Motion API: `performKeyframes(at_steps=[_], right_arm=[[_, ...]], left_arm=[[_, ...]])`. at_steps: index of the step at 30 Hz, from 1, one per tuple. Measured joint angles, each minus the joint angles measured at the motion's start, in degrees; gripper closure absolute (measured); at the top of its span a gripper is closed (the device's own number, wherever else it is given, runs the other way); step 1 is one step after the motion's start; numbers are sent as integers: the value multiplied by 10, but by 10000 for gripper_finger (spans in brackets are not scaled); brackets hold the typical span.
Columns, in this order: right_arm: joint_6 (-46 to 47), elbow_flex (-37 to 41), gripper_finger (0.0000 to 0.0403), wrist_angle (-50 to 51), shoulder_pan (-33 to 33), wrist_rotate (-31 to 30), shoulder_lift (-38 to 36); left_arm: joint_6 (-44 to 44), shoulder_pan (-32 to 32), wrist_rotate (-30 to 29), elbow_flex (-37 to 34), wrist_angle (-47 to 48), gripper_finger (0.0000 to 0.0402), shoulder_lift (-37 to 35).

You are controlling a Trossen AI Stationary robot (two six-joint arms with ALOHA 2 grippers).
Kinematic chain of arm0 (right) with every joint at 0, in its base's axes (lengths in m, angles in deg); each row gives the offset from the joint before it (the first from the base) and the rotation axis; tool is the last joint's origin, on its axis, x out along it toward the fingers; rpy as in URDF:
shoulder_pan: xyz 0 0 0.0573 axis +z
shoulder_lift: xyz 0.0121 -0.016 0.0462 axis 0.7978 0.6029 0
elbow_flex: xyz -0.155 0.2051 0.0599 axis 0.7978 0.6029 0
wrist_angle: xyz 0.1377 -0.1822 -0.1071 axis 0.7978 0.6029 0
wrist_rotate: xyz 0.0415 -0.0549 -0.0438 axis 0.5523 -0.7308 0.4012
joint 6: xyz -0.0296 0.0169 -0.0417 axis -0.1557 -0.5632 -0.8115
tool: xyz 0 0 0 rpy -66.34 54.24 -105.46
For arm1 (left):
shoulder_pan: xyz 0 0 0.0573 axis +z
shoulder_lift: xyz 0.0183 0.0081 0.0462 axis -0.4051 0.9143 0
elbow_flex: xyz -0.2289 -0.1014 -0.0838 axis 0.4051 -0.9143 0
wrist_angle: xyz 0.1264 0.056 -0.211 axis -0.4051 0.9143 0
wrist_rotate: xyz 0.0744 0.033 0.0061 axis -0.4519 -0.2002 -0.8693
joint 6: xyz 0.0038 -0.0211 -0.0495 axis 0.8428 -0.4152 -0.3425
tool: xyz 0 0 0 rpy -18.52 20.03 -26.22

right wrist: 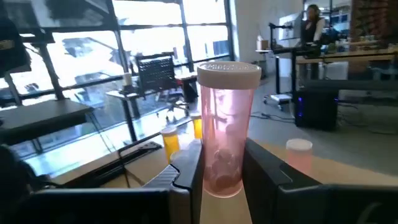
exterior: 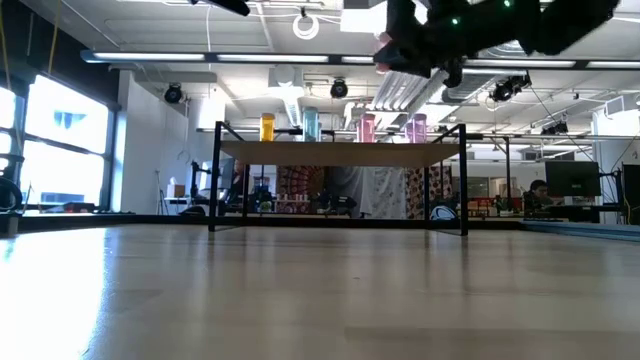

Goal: Pick and place medicine bottles onto shelf by color
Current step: Put the pink pill bottle on the shelf aligned with the pink pill bottles

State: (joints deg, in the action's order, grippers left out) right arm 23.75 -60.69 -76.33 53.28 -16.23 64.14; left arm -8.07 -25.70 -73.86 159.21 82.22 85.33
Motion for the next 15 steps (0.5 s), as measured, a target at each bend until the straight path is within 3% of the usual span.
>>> performKeyframes(at_steps=[4, 10, 15], right_arm=[[4, 45, 332, -69, 0, 17, 7], [8, 44, 332, -75, 0, 18, 49], [9, 39, 332, -97, 5, -29, 89]], left_arm=[[0, 0, 0, 0, -12, 172, 0], [0, 0, 0, 0, -17, 172, 0], [0, 0, 0, 0, -16, 172, 0]])
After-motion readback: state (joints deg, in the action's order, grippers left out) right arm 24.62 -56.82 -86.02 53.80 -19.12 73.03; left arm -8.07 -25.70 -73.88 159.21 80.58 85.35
